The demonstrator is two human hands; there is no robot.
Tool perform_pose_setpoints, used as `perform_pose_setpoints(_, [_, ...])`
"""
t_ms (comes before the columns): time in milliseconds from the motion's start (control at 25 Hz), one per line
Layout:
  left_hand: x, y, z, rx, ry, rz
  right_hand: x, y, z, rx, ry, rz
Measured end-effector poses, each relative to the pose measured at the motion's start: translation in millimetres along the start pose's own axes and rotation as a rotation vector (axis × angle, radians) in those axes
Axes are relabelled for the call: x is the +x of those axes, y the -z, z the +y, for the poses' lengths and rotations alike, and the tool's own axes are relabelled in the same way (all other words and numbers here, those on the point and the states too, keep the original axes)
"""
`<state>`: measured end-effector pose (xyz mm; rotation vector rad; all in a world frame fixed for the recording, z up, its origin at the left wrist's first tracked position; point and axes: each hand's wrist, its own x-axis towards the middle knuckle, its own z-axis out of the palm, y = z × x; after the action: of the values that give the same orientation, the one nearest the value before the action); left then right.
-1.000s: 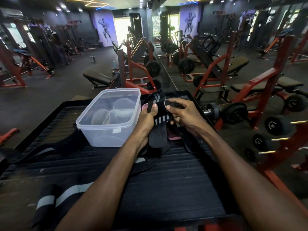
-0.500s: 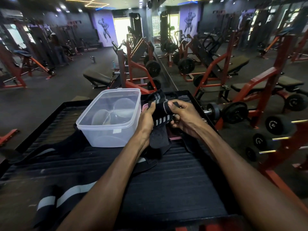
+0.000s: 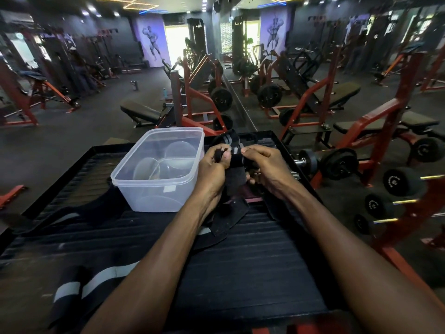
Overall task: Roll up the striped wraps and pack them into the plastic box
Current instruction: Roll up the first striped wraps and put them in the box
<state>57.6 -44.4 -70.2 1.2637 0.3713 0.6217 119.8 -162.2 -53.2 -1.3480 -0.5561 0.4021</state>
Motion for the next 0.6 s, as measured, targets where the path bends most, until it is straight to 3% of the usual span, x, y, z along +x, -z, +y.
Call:
perform_pose_setpoints(160, [0.6, -1.2, -2.6, -0.139, 0.126, -0.074, 1.6, 3.0, 1.9, -0.042, 0.036, 0.034])
perform_pose_setpoints(440, [0.5, 4.4, -3.2, 0.100, -0.011, -0.053, 2.3, 5.1, 0.4, 0.058, -0.111, -0.048])
perform_pose_setpoints(600, [-0.9, 4.3, 0.1, 0.060, 0.052, -0.051, 4.0, 9.6, 2.1, -0.078, 0.023, 0.002])
